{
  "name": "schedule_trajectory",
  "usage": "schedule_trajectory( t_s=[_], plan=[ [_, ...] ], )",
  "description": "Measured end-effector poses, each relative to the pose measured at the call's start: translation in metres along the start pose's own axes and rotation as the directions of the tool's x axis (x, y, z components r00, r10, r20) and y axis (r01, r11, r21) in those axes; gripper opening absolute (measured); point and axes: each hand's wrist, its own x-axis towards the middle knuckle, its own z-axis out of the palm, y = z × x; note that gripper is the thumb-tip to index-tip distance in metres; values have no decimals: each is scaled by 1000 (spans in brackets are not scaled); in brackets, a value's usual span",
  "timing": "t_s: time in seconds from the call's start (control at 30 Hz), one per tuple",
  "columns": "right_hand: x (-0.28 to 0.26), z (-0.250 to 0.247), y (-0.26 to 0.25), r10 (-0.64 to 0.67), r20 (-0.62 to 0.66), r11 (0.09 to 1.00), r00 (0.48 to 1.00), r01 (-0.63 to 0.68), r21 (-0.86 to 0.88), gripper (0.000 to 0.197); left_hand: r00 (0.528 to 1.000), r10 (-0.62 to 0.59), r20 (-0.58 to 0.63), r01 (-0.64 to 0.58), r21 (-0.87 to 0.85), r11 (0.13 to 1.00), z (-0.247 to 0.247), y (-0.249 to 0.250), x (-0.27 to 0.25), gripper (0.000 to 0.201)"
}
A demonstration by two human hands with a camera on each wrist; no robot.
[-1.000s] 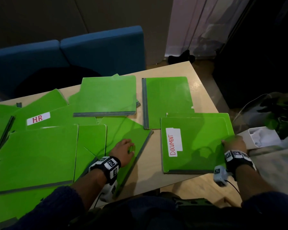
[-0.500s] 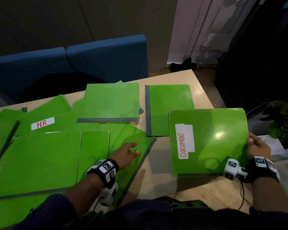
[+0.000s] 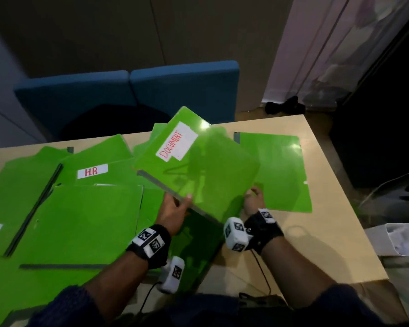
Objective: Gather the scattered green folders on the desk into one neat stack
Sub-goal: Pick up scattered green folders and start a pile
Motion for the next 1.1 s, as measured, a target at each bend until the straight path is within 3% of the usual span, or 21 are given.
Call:
schedule_trajectory(
  t_s=[0.07, 0.13, 0.17, 0.27, 0.33, 0.37, 0.43, 0.57, 0.67, 0.8, 0.87, 0.93, 1.0, 1.1],
  plan=[
    [-10, 32, 4, -13, 109, 1000, 994, 14, -10, 18, 985, -14, -174, -1, -81, 997, -28, -8, 9, 37],
    [-16, 46, -4, -118, 215, 959, 970, 167, -229, 21, 958, -82, -274, 49, -123, 991, -60, -15, 14, 36],
    [-15, 49, -9, -182, 253, 883, 950, 271, -384, 25, 942, -104, -318, 70, -115, 991, -77, -21, 16, 34],
    [1, 55, -23, -311, 428, 483, 849, 529, -698, 48, 897, -133, -421, 152, 12, 988, -125, -39, 18, 25],
    [11, 61, -30, -221, 579, 191, 785, 617, -764, 62, 870, -169, -463, 215, 49, 975, -150, -51, 19, 22],
    [15, 64, -31, -145, 632, 78, 761, 646, -760, 66, 858, -195, -475, 250, 55, 967, -158, -57, 19, 22],
    [15, 68, -27, -57, 678, -21, 733, 678, -735, 69, 843, -228, -487, 293, 59, 954, -171, -67, 22, 27],
    [-9, 67, -7, -176, 728, -96, 663, 724, -683, 47, 809, -301, -505, 384, 68, 921, -184, -85, 32, 35],
    [-17, 66, -9, -118, 764, -40, 635, 766, -642, 37, 815, -316, -486, 426, 133, 895, -188, -90, 35, 38],
    [21, 59, -38, -276, 616, 91, 738, 658, -747, 39, 832, -317, -456, 437, 186, 880, -187, -93, 38, 45],
    [48, 52, -54, -345, 476, 187, 809, 556, -810, 51, 829, -320, -458, 450, 207, 869, -186, -93, 38, 45],
    [73, 43, -66, -303, 322, 250, 897, 401, -881, 71, 828, -325, -457, 455, 209, 866, -185, -92, 38, 46],
    [89, 36, -68, -192, 253, 241, 948, 295, -925, 90, 829, -323, -456, 453, 210, 866, -185, -92, 37, 48],
    [94, 31, -62, -168, 272, 138, 947, 296, -945, 101, 825, -324, -462, 453, 200, 869, -185, -95, 39, 49]
  ],
)
